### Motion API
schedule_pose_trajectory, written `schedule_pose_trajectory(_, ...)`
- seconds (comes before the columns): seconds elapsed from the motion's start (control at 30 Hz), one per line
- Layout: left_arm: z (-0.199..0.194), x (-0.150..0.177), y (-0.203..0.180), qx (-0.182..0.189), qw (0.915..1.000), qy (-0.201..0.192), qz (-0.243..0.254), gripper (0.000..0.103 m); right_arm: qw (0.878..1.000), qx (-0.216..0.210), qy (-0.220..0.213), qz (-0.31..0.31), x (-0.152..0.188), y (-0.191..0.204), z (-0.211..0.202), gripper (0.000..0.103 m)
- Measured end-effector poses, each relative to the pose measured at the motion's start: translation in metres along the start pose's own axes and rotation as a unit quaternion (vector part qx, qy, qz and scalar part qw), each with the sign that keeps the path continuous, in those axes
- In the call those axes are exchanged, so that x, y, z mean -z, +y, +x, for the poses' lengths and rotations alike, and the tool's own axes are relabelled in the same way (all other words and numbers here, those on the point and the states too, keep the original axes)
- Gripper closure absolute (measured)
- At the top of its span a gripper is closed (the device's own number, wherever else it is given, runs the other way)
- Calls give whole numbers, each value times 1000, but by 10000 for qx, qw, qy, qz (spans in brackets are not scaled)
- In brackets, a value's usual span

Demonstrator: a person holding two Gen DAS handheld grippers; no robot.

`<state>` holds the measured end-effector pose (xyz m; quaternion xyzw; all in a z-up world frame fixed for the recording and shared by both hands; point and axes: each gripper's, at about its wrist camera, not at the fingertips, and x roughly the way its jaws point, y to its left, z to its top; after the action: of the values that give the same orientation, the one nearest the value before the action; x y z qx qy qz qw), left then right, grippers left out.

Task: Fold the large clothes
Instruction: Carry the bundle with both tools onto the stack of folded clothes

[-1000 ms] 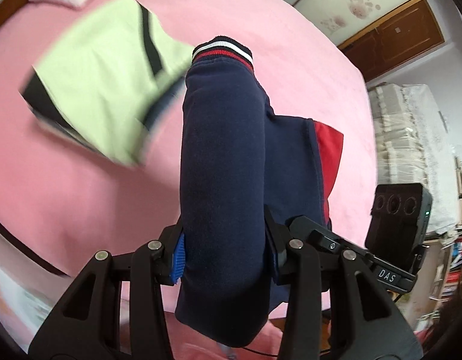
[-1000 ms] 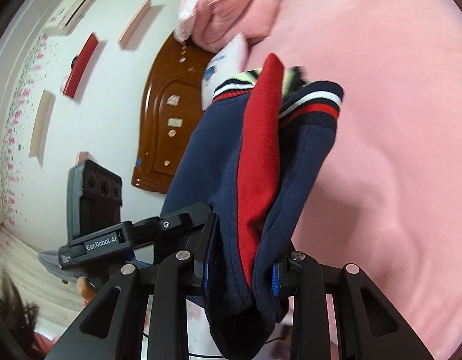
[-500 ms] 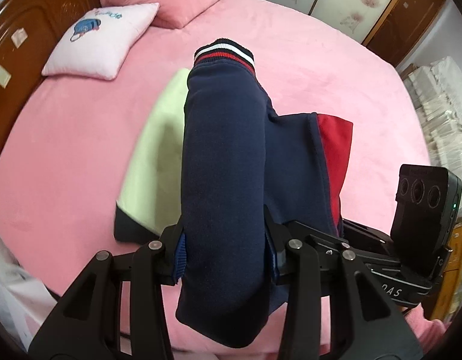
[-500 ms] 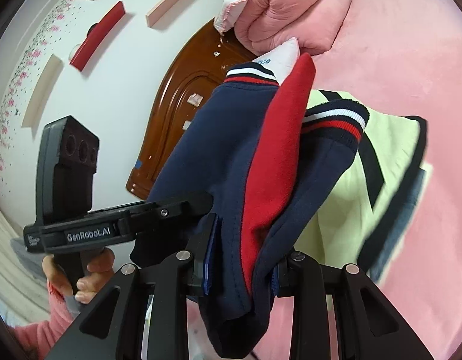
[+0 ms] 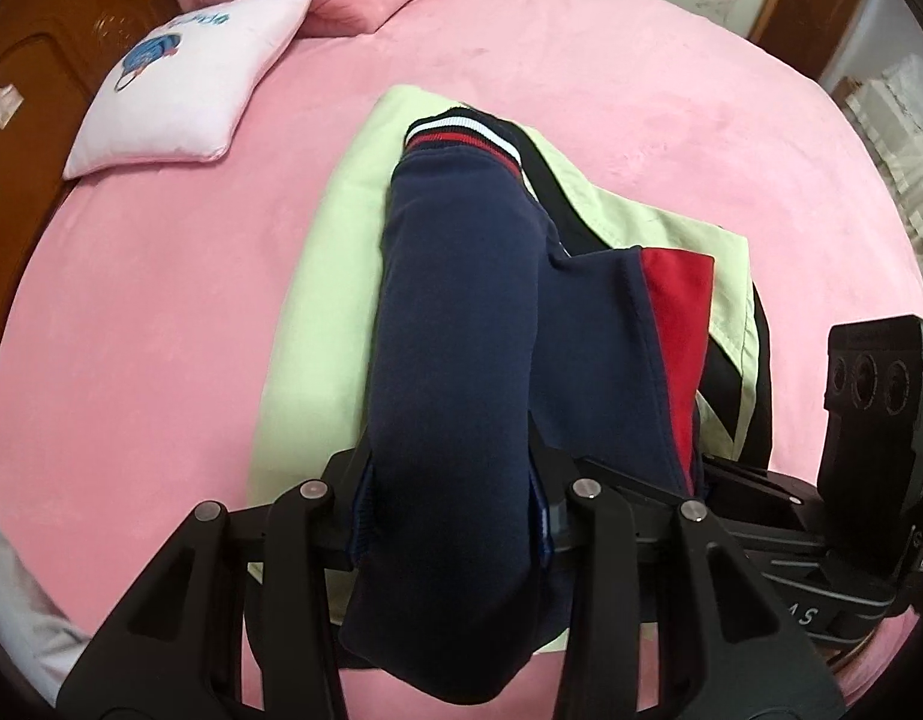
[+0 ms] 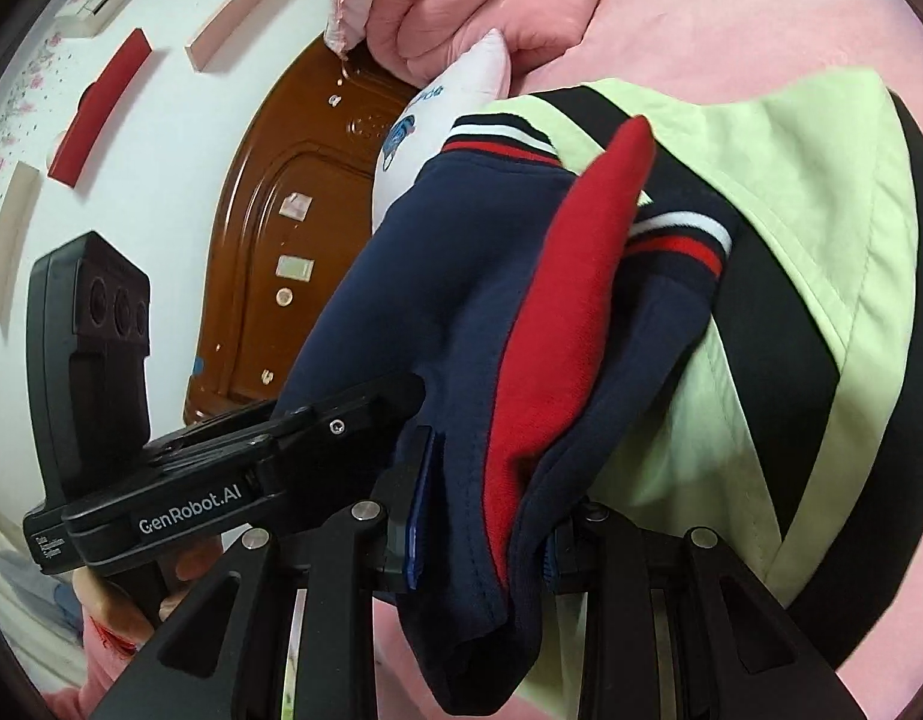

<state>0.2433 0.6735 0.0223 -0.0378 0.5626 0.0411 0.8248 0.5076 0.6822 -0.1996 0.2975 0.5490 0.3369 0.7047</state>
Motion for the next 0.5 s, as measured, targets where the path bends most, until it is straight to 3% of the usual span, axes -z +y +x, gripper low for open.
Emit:
schedule_pose_trajectory(0.1,17,-5,-4,93,9997,140,148,66,9999,73,-34,-102,0,0,14,75)
schedule_pose_trajectory(0.23,48,-25,-13,314,9989,290,175,65,9999,-50,143,-31,3,-31,21,74)
schedule_pose_trajectory(0.5,55,-27,-15,357,9985,370,187,64,9997,-72,213,-42,-5,-48,30,74)
